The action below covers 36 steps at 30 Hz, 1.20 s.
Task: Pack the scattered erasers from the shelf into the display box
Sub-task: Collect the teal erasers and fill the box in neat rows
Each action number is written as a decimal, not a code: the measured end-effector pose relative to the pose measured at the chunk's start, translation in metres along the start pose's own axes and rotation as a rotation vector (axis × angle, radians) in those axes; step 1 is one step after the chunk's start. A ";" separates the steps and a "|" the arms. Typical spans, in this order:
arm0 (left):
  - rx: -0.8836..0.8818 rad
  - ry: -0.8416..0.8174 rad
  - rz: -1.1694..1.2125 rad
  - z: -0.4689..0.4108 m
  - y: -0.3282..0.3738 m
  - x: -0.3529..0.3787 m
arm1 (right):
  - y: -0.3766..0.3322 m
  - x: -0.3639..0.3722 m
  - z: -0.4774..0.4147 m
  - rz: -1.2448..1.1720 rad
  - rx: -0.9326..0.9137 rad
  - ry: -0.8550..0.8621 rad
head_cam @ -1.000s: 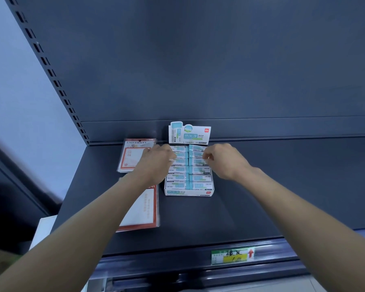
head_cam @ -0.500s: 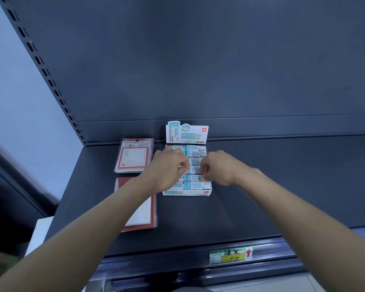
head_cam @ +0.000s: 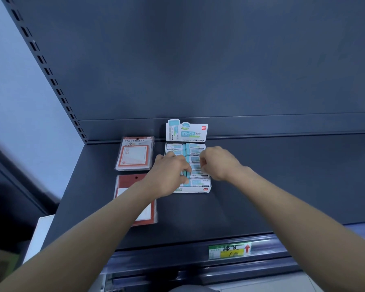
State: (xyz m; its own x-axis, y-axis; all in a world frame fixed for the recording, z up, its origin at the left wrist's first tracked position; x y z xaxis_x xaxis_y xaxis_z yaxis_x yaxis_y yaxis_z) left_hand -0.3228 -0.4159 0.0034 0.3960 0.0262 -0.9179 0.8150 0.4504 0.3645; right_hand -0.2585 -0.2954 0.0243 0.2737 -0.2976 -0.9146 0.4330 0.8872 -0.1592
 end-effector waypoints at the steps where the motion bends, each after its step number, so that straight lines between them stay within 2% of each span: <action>1: 0.008 -0.013 -0.020 0.000 0.000 0.000 | 0.000 0.000 0.000 -0.002 0.001 0.002; 5: 0.044 -0.072 -0.118 0.003 0.000 0.001 | 0.003 -0.002 0.001 -0.036 -0.002 -0.008; 8: 0.038 -0.048 -0.208 -0.001 0.001 0.002 | 0.003 -0.002 0.002 -0.048 0.016 0.048; 10: 0.020 -0.042 -0.182 -0.003 0.002 0.002 | 0.003 -0.002 0.002 -0.061 0.019 0.059; 14: 0.022 -0.079 -0.068 -0.002 -0.002 -0.004 | 0.003 0.000 0.006 -0.078 0.010 -0.047; 17: -0.024 -0.040 0.019 0.002 -0.007 -0.010 | -0.001 0.002 0.008 -0.049 0.004 -0.073; 30: -0.049 0.052 0.008 0.011 -0.005 -0.011 | -0.003 -0.003 0.008 -0.044 -0.037 -0.103; 36: 0.005 -0.116 -0.179 0.002 0.004 0.001 | 0.008 -0.035 0.024 -0.111 0.020 0.018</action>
State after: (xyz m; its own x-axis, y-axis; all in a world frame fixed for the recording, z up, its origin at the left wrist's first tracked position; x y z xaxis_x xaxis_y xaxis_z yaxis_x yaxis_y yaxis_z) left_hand -0.3181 -0.4164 0.0040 0.2907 -0.1568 -0.9439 0.8786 0.4344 0.1984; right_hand -0.2443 -0.2864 0.0637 0.2078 -0.3869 -0.8984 0.4767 0.8421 -0.2523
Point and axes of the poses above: each hand's wrist, its own z-axis away from the middle knuckle, its own x-axis out of the palm, y = z × x, the point moved 3 cm from there along -z, towards the middle knuckle, and after that the axes turned 8 degrees about -y, right-handed, at the moved point
